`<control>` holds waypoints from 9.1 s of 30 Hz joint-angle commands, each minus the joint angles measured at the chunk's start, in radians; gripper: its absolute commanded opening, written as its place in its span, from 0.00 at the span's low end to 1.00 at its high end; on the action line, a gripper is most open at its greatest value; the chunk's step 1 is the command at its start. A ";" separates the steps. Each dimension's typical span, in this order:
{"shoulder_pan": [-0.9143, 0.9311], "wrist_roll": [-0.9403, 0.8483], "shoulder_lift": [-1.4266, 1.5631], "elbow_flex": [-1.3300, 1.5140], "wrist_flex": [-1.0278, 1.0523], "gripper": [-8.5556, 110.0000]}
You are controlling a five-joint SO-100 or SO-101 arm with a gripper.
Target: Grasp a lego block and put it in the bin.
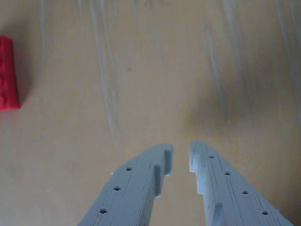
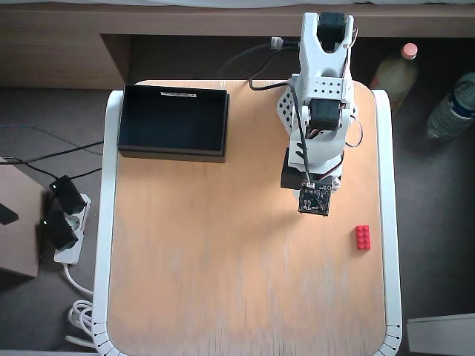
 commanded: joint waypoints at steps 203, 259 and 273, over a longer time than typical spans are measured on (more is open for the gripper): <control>-0.114 -0.236 -1.322 -1.057 -0.258 0.07; 1.457 0.212 -1.397 -1.368 -0.037 0.08; 1.477 0.235 -1.440 -1.310 -0.120 0.09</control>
